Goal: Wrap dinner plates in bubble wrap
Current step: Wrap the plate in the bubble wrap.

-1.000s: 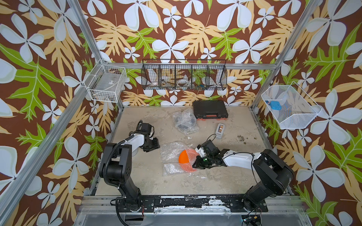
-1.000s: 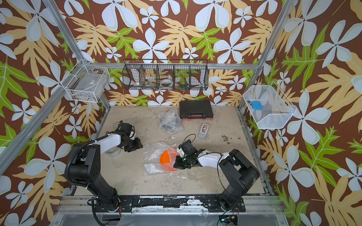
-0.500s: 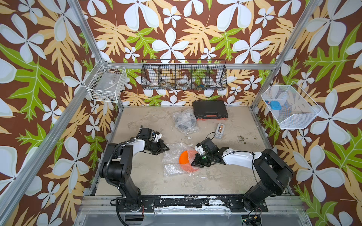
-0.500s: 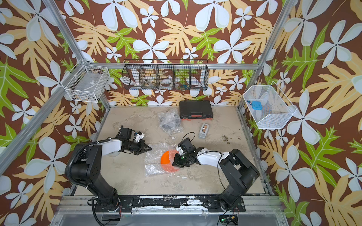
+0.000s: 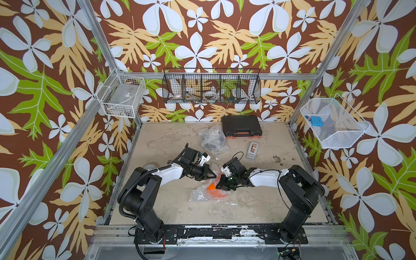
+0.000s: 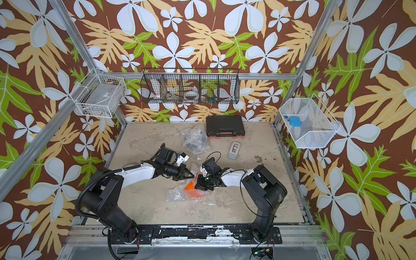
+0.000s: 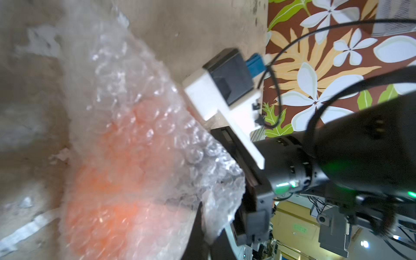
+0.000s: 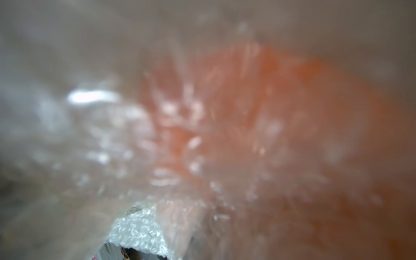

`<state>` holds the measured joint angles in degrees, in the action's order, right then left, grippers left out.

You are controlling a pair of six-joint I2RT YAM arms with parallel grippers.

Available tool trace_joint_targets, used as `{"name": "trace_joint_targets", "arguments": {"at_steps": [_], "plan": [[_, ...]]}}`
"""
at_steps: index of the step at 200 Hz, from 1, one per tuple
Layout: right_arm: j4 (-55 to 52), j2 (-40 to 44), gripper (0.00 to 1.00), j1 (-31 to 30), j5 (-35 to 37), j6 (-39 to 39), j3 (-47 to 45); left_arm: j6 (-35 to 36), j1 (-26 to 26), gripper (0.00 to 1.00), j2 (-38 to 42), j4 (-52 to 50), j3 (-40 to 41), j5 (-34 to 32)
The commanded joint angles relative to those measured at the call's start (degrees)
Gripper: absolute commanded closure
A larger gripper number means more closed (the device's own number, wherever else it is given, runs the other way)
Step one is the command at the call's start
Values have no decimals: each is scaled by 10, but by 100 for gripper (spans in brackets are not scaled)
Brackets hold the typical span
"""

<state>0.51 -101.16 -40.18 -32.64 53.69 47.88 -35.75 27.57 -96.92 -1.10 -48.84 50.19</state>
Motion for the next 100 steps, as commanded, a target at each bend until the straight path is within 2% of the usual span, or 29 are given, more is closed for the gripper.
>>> {"name": "trace_joint_targets", "arguments": {"at_steps": [1,16,40,71,84,100], "plan": [[8,5,100,-2,1,-3,-9,-51,22,100,-31,63,8,-1],[10,12,100,-4,1,-9,-14,-72,38,100,-60,96,12,-8],[-4,43,100,-12,6,-32,-16,-78,44,100,-100,65,8,-67],[-85,109,66,-13,40,-78,-2,-20,43,100,-123,-58,-20,-172],[-137,130,61,-8,61,-100,11,-7,43,100,-128,-84,-24,-197],[-185,150,59,6,76,-118,12,0,43,100,-130,-95,-22,-210]]}}
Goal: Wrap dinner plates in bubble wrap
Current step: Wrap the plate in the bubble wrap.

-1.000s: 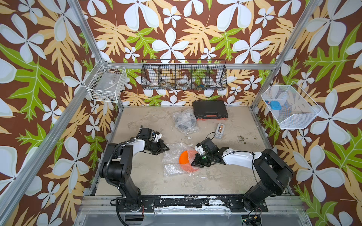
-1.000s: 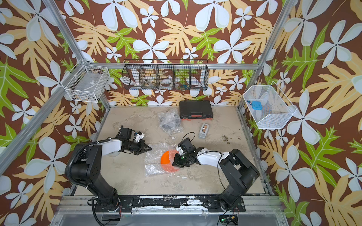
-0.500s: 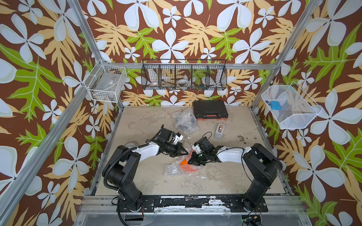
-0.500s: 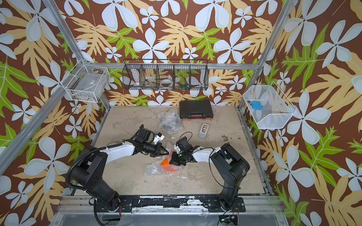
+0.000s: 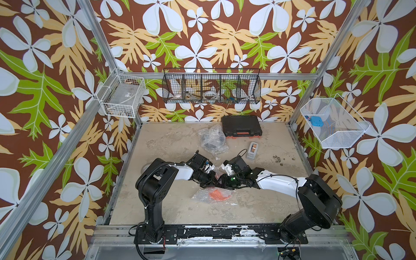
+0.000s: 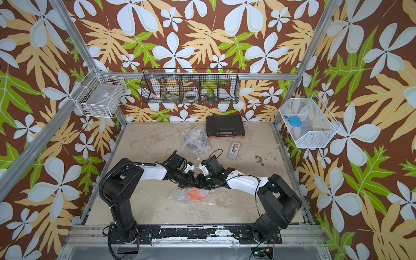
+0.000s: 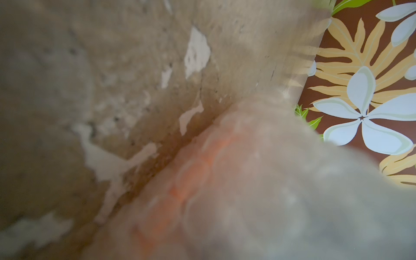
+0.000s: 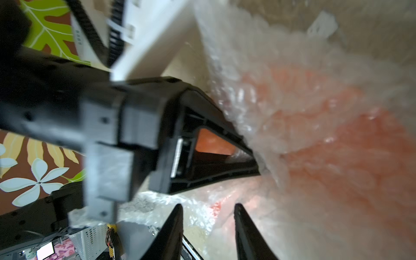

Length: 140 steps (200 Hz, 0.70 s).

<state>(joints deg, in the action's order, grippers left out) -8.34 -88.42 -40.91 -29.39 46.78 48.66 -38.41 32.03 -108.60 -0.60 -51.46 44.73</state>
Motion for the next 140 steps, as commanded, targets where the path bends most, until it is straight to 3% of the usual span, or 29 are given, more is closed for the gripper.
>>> {"name": "trace_joint_targets", "arguments": {"at_steps": [1,16,51,101,122,140], "plan": [[-99,23,59,14,44,-50,4,27,-1,100,-14,-101,4,-156],[-126,39,63,24,52,-60,-11,28,-1,100,-11,-107,5,-161],[-12,2,100,26,-81,-38,-66,32,0,100,15,-119,-9,-159],[40,-75,100,26,-79,-15,-53,48,39,100,92,-122,-70,-61],[48,-77,100,26,-75,-5,-52,52,63,100,83,-116,-76,-16],[52,-70,100,27,-70,3,-56,51,67,100,50,-117,-65,-19]]}}
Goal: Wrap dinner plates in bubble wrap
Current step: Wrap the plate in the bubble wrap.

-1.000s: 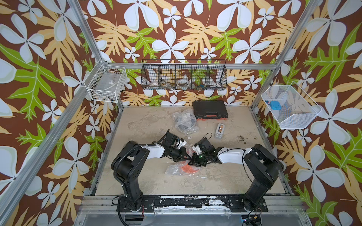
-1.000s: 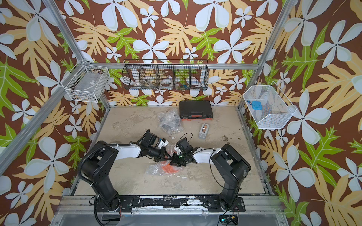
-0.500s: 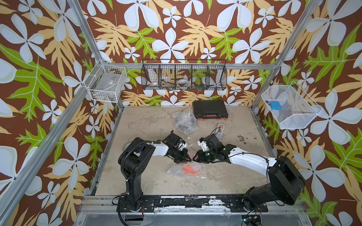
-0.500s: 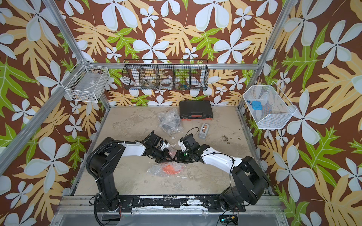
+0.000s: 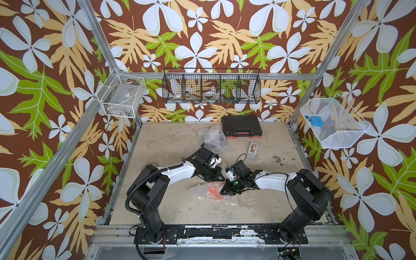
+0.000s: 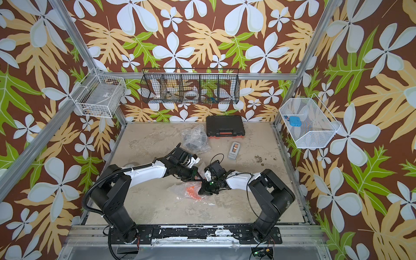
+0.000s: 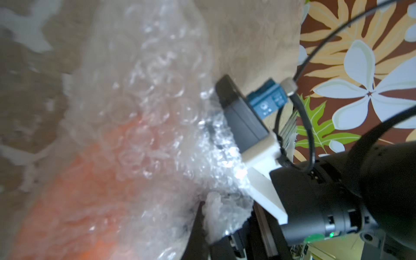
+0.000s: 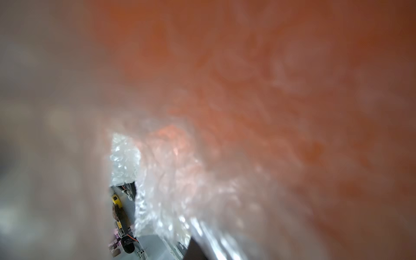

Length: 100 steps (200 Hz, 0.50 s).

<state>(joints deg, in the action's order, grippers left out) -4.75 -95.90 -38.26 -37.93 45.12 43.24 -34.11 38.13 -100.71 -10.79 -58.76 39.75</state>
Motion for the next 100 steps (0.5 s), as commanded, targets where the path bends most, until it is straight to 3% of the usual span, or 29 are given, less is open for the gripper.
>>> {"name": "trace_joint_targets", "arguments": {"at_steps": [1,39,56,80,100], "plan": [[16,6,100,0,16,20,-2,8,6,100,-31,-16,8,28],[-9,39,100,0,38,16,1,26,6,100,-101,-37,18,-10],[-61,67,100,0,89,-1,17,35,5,100,-118,-51,20,-35],[-109,146,79,-18,145,-36,37,35,-1,100,-128,-50,33,-49],[-81,207,64,-83,188,-70,40,31,-5,100,-132,-39,44,-47]]}}
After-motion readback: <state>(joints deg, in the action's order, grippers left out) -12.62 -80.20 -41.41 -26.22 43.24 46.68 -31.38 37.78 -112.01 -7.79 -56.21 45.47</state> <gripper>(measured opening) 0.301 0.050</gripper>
